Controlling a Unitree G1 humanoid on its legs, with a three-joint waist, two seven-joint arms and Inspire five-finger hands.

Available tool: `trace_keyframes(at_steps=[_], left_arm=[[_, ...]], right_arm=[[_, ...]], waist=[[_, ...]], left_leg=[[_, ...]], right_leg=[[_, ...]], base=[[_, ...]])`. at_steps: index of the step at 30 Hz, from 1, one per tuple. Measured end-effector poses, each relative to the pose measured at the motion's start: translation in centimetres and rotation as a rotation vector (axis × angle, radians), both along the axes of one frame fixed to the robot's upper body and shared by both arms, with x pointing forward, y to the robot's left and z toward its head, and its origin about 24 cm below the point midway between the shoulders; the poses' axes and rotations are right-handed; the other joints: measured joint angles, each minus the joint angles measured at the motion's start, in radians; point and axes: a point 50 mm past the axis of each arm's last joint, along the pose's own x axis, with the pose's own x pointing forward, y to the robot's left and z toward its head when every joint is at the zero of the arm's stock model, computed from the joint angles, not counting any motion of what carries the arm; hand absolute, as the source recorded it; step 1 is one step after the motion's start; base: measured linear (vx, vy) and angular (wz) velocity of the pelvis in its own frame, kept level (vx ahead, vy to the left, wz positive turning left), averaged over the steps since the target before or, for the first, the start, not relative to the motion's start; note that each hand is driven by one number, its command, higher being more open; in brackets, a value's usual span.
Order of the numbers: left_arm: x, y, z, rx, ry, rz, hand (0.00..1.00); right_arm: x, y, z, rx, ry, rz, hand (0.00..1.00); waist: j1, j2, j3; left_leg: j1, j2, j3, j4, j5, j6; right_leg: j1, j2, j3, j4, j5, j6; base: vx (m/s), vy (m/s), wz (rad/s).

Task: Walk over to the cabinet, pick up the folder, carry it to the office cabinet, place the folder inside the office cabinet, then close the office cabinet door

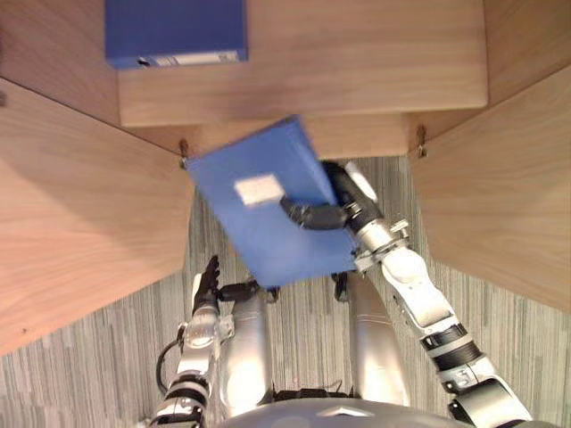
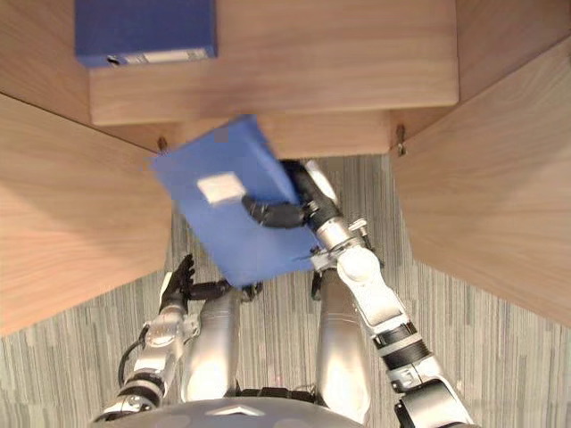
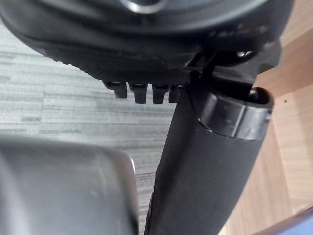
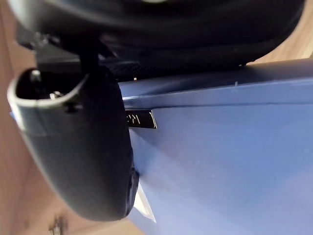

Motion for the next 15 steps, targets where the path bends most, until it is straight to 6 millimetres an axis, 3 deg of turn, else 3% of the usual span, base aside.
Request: trace_keyframes(at_steps=[6,11,15], left_arm=[[2.6,-1.3,2.7,-0.048,-0.136,0.000,1.00],[3.0,-1.4,3.3,-0.066,-0.167,0.018,1.00],[3.3,-1.4,4.0,-0.070,-0.198,0.033,1.00]], right_arm=[[1.9,-4.3,4.4,0.472,-0.084,-0.222,0.00],[2.4,-6.2,6.2,0.650,-0.135,-0.289,0.00],[3.4,-6.6,7.7,0.759,-0.154,-0.287,0.00]], waist=[[0.022,-0.002,0.021],[0.027,-0.002,0.023],[0.031,-0.002,0.023]], left_leg=[[-0.113,0.021,-0.008,0.053,-0.003,0.000],[-0.130,0.023,-0.022,0.051,-0.005,-0.002],[-0.130,0.020,-0.022,0.042,-0.004,-0.003]], right_leg=[[-0.116,0.010,-0.004,0.055,-0.004,-0.017],[-0.128,0.008,-0.022,0.056,-0.011,-0.024],[-0.128,0.005,-0.024,0.053,-0.012,-0.024]], base=[[-0.02,-0.028,-0.05],[0.06,-0.008,0.05],[0.01,0.004,0.02]])
